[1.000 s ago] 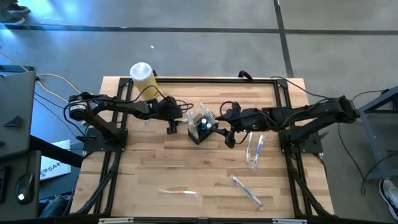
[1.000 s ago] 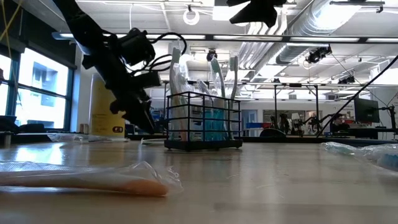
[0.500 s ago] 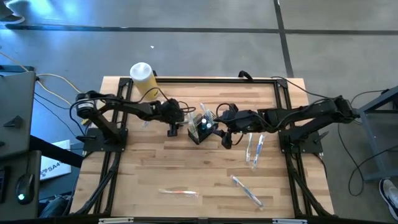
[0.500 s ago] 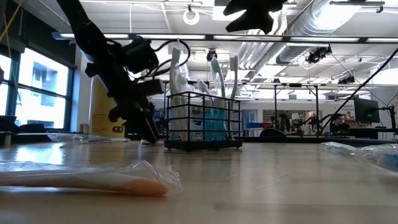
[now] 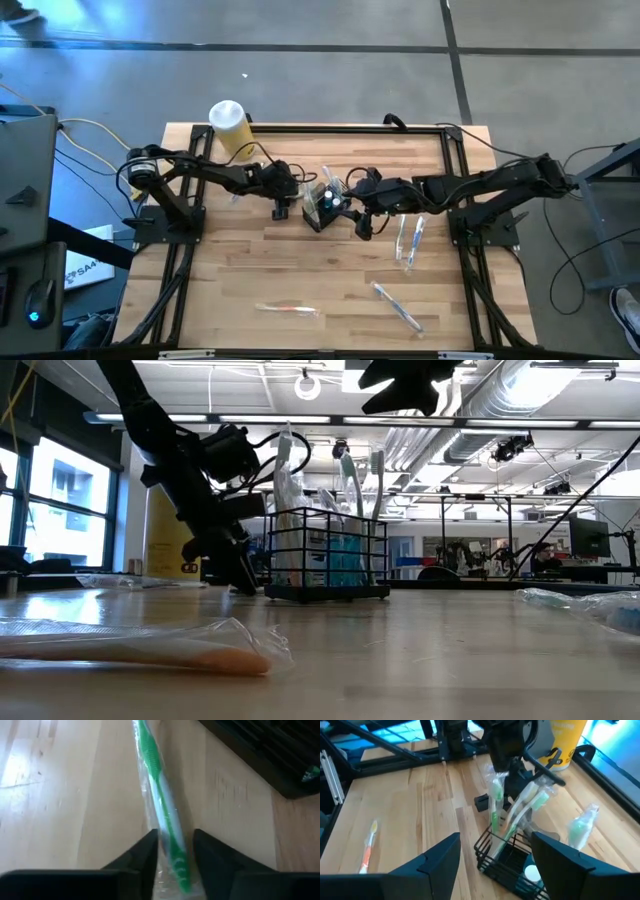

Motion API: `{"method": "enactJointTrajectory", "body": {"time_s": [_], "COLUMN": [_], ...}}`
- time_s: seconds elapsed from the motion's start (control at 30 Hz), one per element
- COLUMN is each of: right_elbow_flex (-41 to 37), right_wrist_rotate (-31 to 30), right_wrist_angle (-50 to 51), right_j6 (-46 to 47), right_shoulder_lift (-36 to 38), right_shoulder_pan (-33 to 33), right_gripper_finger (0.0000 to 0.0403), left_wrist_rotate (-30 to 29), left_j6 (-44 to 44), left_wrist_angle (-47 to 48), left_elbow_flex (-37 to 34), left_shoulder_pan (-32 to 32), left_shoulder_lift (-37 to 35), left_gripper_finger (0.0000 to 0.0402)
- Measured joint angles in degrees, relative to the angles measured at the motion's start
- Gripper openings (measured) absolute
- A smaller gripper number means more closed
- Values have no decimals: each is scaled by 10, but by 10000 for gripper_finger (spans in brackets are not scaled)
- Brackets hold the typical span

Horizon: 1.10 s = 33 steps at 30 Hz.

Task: Pick & Place toothbrushing station
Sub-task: Put the green toothbrush into the wire organizer

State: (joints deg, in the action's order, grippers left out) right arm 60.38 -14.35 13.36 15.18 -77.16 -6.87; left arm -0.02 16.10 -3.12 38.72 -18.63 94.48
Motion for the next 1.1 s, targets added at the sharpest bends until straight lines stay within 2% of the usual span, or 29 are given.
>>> {"method": "enactJointTrajectory", "body": {"time_s": [0.13, 0.2, 0.43, 0.57, 0.77, 0.97, 1.1], "right_elbow_flex": [0, 0, 0, 0, 0, 0, 0], "right_wrist_rotate": [21, 29, 30, 30, 28, 28, 26], "right_wrist_angle": [6, 5, 21, 24, 27, 23, 22], "right_j6": [0, 0, 0, 0, 0, 0, 0], "right_shoulder_lift": [-5, -11, -27, -35, -35, -35, -35], "right_shoulder_pan": [0, 0, 0, -1, -11, -24, -32], "right_gripper_finger": [234, 234, 234, 234, 234, 234, 234], "left_wrist_rotate": [-10, -19, -58, -68, -151, -173, -209], "left_j6": [-2, -9, -51, -79, -112, -139, -164], "left_wrist_angle": [22, 31, 78, 123, 213, 272, 298], "left_elbow_flex": [0, 0, 0, -2, -6, -5, -5], "left_shoulder_pan": [0, -1, -1, -1, -1, 7, 32], "left_shoulder_lift": [0, 0, -9, -45, -147, -275, -366], "left_gripper_finger": [39, 15, 9, 8, 7, 7, 6]}}
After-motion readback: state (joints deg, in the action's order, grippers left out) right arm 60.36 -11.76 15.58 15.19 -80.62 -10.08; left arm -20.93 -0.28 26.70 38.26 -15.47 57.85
